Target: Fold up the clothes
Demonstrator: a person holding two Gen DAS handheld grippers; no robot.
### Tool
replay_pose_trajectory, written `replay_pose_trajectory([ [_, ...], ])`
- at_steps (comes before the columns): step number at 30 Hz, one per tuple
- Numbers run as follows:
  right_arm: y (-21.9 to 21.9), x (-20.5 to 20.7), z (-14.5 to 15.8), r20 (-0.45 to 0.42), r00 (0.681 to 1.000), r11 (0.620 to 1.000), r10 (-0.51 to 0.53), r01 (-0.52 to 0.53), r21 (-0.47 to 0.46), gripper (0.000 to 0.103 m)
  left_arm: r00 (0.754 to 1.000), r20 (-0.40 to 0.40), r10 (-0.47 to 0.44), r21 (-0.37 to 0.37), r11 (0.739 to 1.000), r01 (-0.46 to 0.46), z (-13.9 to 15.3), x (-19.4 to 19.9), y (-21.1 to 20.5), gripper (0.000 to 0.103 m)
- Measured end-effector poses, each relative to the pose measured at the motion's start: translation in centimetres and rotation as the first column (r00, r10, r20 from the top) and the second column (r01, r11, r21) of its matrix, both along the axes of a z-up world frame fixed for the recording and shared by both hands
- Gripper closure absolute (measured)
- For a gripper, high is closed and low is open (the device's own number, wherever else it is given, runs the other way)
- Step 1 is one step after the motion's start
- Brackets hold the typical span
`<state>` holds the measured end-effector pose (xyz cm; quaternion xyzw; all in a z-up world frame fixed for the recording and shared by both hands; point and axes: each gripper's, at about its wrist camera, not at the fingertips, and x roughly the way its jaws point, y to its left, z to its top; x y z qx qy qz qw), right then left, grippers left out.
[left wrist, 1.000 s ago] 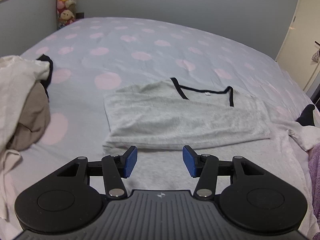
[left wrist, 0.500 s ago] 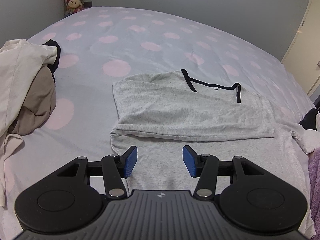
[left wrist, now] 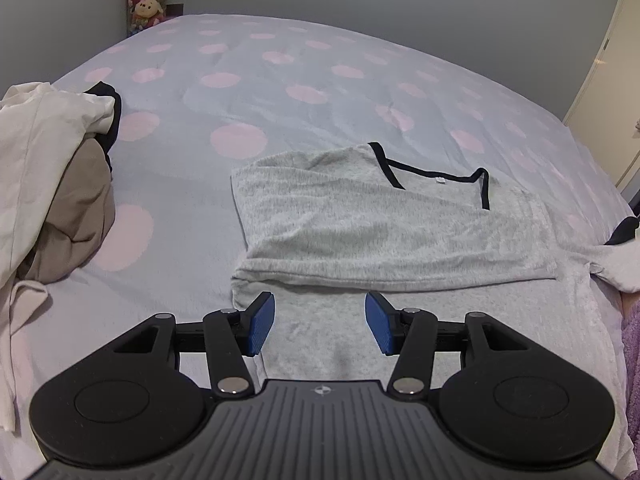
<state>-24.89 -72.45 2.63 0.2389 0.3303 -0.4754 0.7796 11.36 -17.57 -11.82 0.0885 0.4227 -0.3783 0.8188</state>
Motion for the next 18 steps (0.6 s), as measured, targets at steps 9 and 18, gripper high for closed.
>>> replay_pose_trajectory([
  [9, 7.8, 10.2, 11.4, 0.142, 0.960, 0.957, 0.240, -0.210, -0.199, 0.099, 1.000, -0.002, -0.014, -0.032, 0.999, 0.014, -1.0, 2.8, 0.1, 0.055],
  [18, 18.8, 22.5, 14.2, 0.162, 0.878, 0.882, 0.451, -0.410, -0.231, 0.098, 1.000, -0.021, -0.022, -0.084, 0.996, 0.020, -2.5, 4.4, 1.9, 0.055],
])
